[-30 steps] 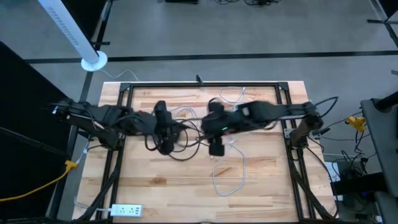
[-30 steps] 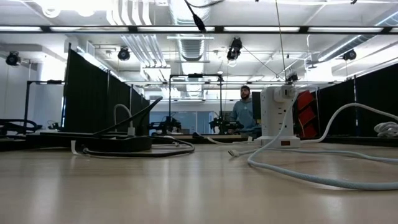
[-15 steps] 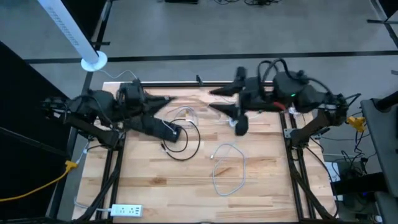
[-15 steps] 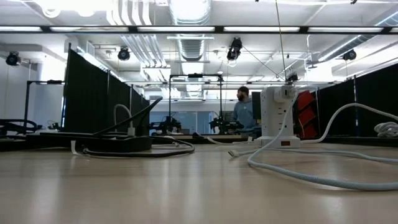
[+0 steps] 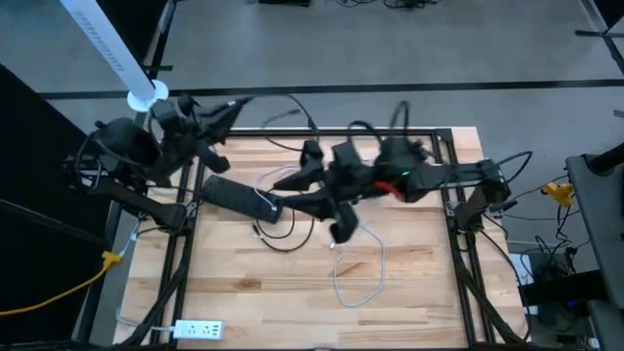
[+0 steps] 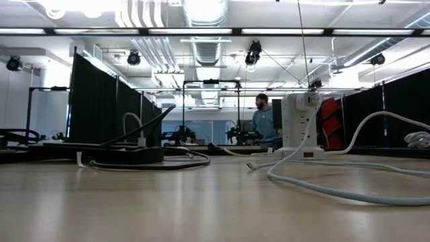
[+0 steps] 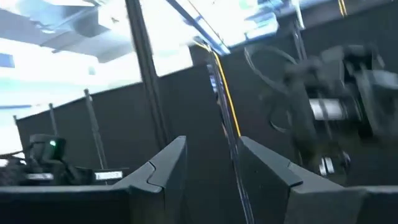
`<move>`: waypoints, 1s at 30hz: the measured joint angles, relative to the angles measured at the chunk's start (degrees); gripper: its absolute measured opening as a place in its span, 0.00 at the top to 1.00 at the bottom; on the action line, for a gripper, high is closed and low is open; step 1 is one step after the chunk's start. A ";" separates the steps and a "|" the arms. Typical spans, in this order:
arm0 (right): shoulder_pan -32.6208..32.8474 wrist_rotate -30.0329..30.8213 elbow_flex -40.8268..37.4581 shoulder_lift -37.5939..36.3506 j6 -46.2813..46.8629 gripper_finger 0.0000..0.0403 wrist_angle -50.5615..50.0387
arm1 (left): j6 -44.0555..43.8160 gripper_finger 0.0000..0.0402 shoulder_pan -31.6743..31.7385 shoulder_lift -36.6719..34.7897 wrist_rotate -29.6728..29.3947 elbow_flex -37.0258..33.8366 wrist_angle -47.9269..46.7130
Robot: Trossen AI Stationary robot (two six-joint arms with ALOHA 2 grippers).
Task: Insert USB
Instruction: Insert the black charger cable into the bottom white outlet extension
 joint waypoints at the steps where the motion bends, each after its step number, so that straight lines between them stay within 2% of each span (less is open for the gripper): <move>1: -0.02 0.00 0.03 0.91 1.02 0.70 0.35 | 0.30 1.00 -0.02 -0.14 1.00 0.00 1.37; 5: -0.04 0.03 0.14 5.08 3.46 0.72 0.37 | 0.13 1.00 -0.02 -0.65 4.01 0.00 4.62; 13: -0.13 0.90 0.14 10.09 -3.76 0.69 -0.14 | -3.28 1.00 -0.02 -2.07 8.27 0.00 7.51; 16: -0.12 6.98 -0.02 10.67 -8.65 0.66 0.82 | -5.41 1.00 -0.04 -2.19 10.38 0.00 7.95; 21: -0.19 20.82 0.16 9.67 -20.97 0.64 10.28 | -9.96 1.00 -0.04 -1.95 15.40 0.00 8.44; 25: -1.05 22.54 0.15 9.60 -25.55 0.65 15.42 | -12.17 1.00 -0.06 -1.62 18.74 0.00 9.11; 30: -3.19 22.51 0.52 9.19 -22.29 0.69 18.07 | -12.87 1.00 -0.14 -1.14 21.64 0.00 9.50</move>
